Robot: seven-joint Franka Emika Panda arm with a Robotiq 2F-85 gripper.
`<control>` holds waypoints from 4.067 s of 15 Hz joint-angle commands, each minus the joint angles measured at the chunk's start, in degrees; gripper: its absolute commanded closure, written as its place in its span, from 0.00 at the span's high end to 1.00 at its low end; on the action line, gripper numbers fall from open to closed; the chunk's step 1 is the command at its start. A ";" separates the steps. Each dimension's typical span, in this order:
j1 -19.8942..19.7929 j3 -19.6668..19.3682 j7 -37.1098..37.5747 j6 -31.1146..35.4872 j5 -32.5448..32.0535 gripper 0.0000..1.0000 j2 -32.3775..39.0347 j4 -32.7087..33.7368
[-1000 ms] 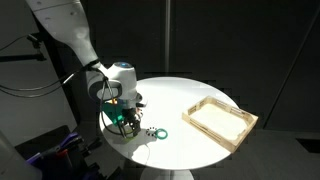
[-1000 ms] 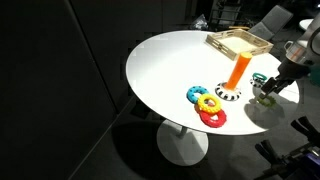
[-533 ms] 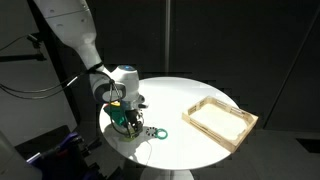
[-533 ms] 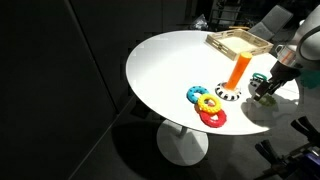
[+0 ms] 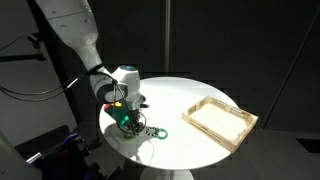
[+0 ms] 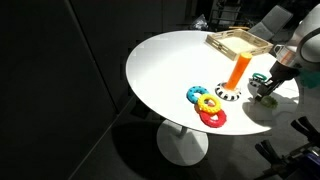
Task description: Put the yellow ring on the orange stand.
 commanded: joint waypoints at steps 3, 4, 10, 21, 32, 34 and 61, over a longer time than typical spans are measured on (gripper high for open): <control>0.21 -0.70 2.33 -2.32 -1.52 0.31 -2.94 0.79; 0.26 -0.79 2.46 -2.40 -1.53 0.31 -3.41 0.87; 0.51 -0.90 3.37 -6.87 -1.04 0.31 -8.47 1.81; 2.17 -0.60 4.00 -19.02 3.09 0.31 -17.47 8.83; 5.85 0.44 5.01 -21.79 11.09 0.31 -17.93 15.81; 6.17 0.68 4.78 -22.48 12.29 0.31 -17.81 16.34; 9.24 2.64 8.22 -23.05 8.00 0.82 -14.64 16.40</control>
